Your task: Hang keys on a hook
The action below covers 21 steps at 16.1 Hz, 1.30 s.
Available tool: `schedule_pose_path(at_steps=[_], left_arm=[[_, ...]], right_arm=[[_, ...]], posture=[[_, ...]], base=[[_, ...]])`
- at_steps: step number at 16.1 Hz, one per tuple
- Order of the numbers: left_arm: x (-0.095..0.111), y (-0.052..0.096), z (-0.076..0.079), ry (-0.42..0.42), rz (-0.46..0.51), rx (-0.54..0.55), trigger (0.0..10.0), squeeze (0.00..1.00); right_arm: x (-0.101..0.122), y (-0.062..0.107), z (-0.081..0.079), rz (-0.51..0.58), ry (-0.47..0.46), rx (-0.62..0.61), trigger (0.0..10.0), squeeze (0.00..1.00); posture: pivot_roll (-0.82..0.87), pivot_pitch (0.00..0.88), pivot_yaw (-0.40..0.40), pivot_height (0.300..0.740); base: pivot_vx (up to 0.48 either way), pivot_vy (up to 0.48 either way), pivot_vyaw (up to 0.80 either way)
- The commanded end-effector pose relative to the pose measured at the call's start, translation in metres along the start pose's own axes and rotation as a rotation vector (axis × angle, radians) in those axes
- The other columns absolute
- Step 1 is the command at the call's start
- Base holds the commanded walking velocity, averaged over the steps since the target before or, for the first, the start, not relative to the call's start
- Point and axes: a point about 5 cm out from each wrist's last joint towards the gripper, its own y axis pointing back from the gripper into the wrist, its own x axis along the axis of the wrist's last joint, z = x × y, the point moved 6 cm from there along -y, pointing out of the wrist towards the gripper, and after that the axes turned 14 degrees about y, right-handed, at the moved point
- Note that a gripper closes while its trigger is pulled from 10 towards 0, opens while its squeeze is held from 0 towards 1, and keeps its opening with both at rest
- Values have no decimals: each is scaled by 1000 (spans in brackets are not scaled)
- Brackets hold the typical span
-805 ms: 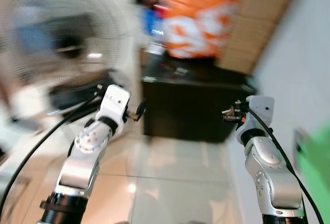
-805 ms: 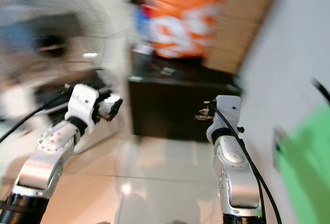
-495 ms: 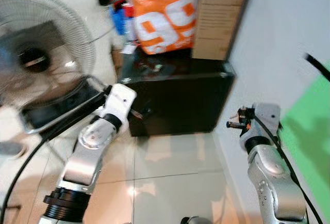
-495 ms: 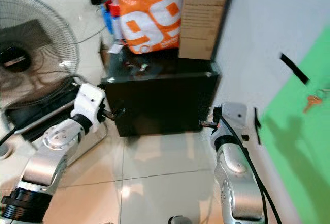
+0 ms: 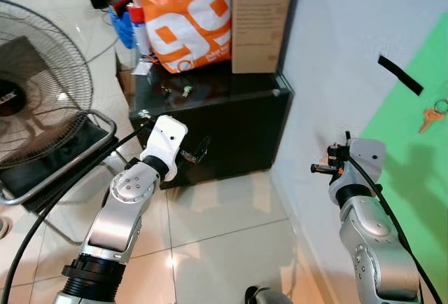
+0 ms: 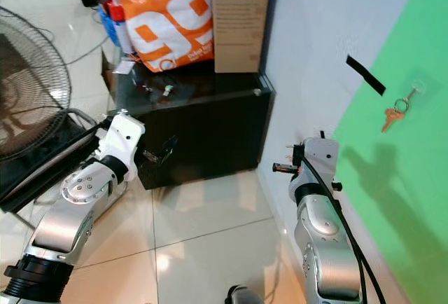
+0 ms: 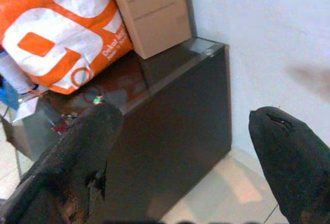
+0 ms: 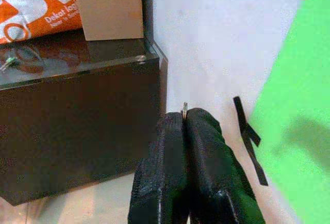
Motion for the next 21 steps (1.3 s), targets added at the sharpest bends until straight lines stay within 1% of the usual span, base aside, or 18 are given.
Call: schedule_pose_path(at_steps=[1,3,8,15,19,21], left_arm=[[0,3,-5,0,2,22,10000,0],[-2,5,-6,0,0,21,10000,0],[-2,4,-4,-6,2,13,10000,0],[-1,3,2,-1,8,-22,10000,0],[0,3,2,2,8,-28,10000,0],[0,3,2,1,6,-29,10000,0]], right_arm=[[5,-1,1,20,9,-2,10000,0],[6,-2,-2,24,15,8,10000,0],[7,-2,-3,30,15,12,10000,0],[6,-2,-1,27,17,5,10000,0],[5,-2,-2,25,16,5,10000,0],[6,-2,-2,25,18,3,10000,0]], posture=[[-68,0,23,740],[-69,0,23,740],[-69,0,24,740],[-72,0,27,740],[-71,0,29,740],[-72,0,32,740]], base=[[0,0,-800],[0,0,-800],[0,0,-800],[0,0,-800],[259,0,-800],[0,0,-800]])
